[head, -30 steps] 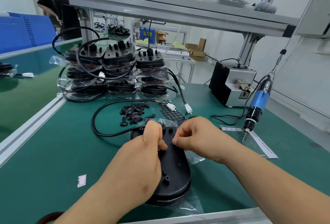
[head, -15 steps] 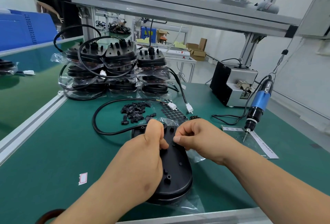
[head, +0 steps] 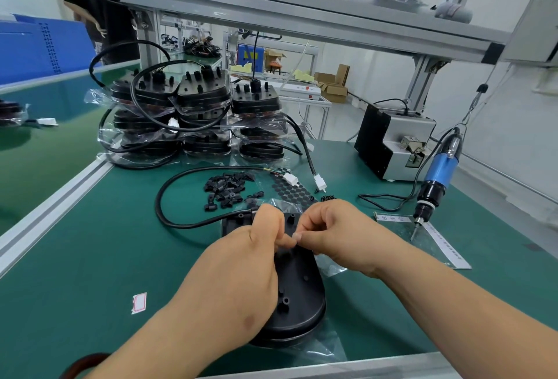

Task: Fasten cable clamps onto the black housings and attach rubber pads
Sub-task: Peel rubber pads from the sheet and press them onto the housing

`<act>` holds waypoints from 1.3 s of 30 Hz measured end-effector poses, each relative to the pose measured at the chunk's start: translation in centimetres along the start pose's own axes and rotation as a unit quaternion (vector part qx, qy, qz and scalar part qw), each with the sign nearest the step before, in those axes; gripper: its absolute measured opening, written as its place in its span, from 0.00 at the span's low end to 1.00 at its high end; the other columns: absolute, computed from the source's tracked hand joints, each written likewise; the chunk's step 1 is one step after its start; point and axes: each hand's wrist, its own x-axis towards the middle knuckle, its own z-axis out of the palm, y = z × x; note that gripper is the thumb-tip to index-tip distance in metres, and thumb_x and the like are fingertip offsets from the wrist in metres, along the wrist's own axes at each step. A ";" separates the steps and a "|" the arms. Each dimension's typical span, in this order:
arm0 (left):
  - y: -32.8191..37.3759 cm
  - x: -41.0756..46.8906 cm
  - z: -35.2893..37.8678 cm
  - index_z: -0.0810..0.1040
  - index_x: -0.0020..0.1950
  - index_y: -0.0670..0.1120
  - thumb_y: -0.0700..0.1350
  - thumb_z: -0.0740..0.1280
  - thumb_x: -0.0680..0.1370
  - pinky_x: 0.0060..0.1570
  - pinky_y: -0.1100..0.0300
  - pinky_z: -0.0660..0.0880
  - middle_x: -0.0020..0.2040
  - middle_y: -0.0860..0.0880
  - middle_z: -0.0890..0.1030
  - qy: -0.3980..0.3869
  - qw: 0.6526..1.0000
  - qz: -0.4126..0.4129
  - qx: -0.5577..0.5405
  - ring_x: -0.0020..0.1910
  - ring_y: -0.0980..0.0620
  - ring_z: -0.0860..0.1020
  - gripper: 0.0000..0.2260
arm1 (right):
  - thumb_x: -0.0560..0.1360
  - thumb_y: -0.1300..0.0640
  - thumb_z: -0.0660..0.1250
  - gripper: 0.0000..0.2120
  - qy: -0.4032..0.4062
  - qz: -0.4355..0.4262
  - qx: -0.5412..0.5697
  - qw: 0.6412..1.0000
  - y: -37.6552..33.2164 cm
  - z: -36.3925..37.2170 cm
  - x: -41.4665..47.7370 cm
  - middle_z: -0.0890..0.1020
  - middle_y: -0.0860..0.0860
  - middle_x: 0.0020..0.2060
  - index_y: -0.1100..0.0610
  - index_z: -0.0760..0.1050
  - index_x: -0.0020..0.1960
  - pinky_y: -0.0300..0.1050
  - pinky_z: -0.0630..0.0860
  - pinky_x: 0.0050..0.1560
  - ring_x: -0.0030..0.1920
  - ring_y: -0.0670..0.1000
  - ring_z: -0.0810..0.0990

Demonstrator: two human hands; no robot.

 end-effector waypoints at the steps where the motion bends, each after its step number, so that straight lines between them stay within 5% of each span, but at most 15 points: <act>1: -0.1 0.1 0.3 0.53 0.43 0.57 0.40 0.54 0.77 0.42 0.57 0.73 0.56 0.56 0.79 0.013 1.000 0.017 -0.008 0.46 0.52 0.76 0.13 | 0.74 0.60 0.70 0.14 -0.002 0.000 0.000 1.000 0.0 0.0 0.0 0.75 0.55 0.32 0.50 0.77 0.30 0.46 0.66 0.35 0.33 0.51 0.68; 3: -0.4 0.2 0.2 0.53 0.43 0.54 0.39 0.55 0.76 0.37 0.53 0.73 0.54 0.56 0.80 0.013 1.000 0.026 0.001 0.38 0.54 0.73 0.13 | 0.73 0.61 0.70 0.15 -0.003 0.001 -0.001 1.000 0.0 0.0 0.0 0.74 0.55 0.32 0.50 0.77 0.29 0.46 0.65 0.35 0.32 0.51 0.67; 8: -0.7 0.3 0.4 0.53 0.43 0.57 0.39 0.56 0.74 0.45 0.52 0.75 0.53 0.59 0.79 0.003 0.999 0.037 -0.008 0.49 0.55 0.75 0.14 | 0.74 0.60 0.70 0.15 -0.005 -0.001 -0.011 1.000 -0.2 -0.1 0.1 0.74 0.55 0.32 0.51 0.76 0.29 0.45 0.66 0.36 0.33 0.51 0.67; 18: -0.7 0.7 0.6 0.51 0.43 0.55 0.40 0.54 0.70 0.43 0.50 0.75 0.53 0.55 0.76 -0.039 0.997 0.035 0.052 0.46 0.48 0.75 0.14 | 0.71 0.61 0.69 0.06 -0.011 0.013 -0.038 0.999 -0.3 -0.1 0.5 0.76 0.62 0.33 0.64 0.81 0.38 0.47 0.66 0.37 0.34 0.53 0.67; 24: -0.9 1.0 0.4 0.54 0.45 0.56 0.42 0.51 0.68 0.46 0.50 0.75 0.53 0.54 0.76 -0.054 0.997 0.037 0.046 0.50 0.47 0.76 0.11 | 0.72 0.55 0.67 0.15 0.011 -0.001 -0.128 0.992 -1.1 -0.2 0.4 0.69 0.57 0.28 0.69 0.77 0.37 0.42 0.61 0.30 0.29 0.52 0.62; 29: -1.1 1.1 0.5 0.54 0.46 0.59 0.43 0.49 0.67 0.47 0.50 0.75 0.52 0.54 0.76 -0.055 0.996 0.047 0.043 0.52 0.48 0.76 0.13 | 0.77 0.49 0.64 0.23 0.046 0.009 -0.116 0.992 -1.5 0.0 0.5 0.74 0.61 0.29 0.70 0.76 0.39 0.53 0.76 0.36 0.31 0.56 0.70; 31: -1.1 1.0 0.5 0.53 0.45 0.59 0.42 0.50 0.68 0.47 0.50 0.75 0.53 0.54 0.76 -0.055 0.996 0.052 0.041 0.52 0.48 0.75 0.13 | 0.78 0.49 0.63 0.23 0.057 0.024 -0.094 0.994 -1.4 0.1 0.6 0.81 0.55 0.28 0.67 0.78 0.36 0.56 0.81 0.43 0.34 0.62 0.77; 39: -1.1 0.9 0.5 0.55 0.46 0.57 0.45 0.47 0.66 0.46 0.49 0.75 0.51 0.54 0.76 -0.048 0.997 0.051 0.045 0.51 0.48 0.74 0.11 | 0.79 0.49 0.62 0.23 0.080 0.074 -0.025 0.994 -1.2 0.5 0.7 0.79 0.51 0.23 0.63 0.78 0.33 0.45 0.80 0.37 0.25 0.49 0.79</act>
